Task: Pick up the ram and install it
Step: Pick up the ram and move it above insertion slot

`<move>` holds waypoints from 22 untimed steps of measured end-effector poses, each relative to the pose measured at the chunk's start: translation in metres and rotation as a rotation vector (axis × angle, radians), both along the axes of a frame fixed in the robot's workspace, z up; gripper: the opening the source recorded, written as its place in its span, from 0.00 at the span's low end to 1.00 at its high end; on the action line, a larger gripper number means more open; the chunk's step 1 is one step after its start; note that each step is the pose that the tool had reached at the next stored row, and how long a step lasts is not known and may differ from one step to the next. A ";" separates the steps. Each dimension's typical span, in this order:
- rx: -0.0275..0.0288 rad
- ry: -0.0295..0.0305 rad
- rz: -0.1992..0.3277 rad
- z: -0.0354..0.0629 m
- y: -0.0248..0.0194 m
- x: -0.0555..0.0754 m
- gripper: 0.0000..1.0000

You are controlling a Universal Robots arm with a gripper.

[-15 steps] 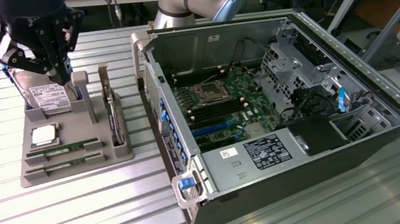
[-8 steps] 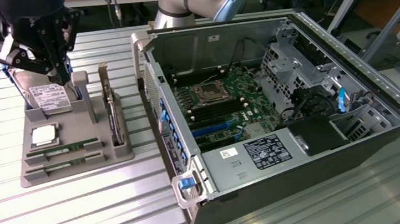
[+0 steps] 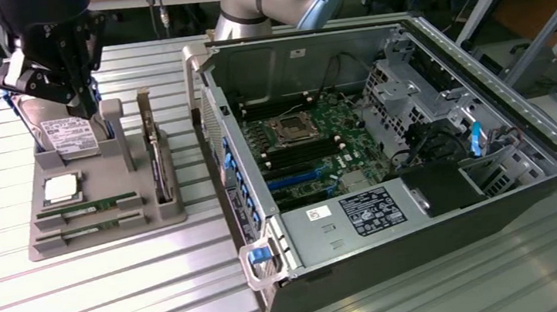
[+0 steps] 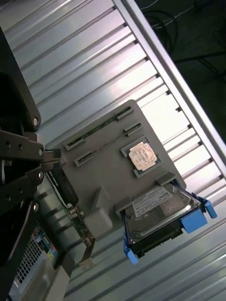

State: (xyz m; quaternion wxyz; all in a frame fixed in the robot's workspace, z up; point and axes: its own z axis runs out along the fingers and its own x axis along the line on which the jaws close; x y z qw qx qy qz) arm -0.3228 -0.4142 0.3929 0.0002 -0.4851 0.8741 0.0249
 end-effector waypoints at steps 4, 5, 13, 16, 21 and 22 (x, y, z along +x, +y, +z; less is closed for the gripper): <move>0.0000 0.0000 0.069 0.0000 0.0000 0.000 0.10; 0.0000 0.0000 0.076 0.0000 0.0000 0.000 0.10; 0.0000 0.0000 0.199 0.0000 0.0000 0.000 0.10; 0.0000 0.0000 0.272 0.0000 0.0000 0.000 0.10; 0.0000 0.0000 0.357 0.0000 0.0000 0.000 0.10; 0.0000 0.0000 0.374 0.0000 0.0000 0.000 0.10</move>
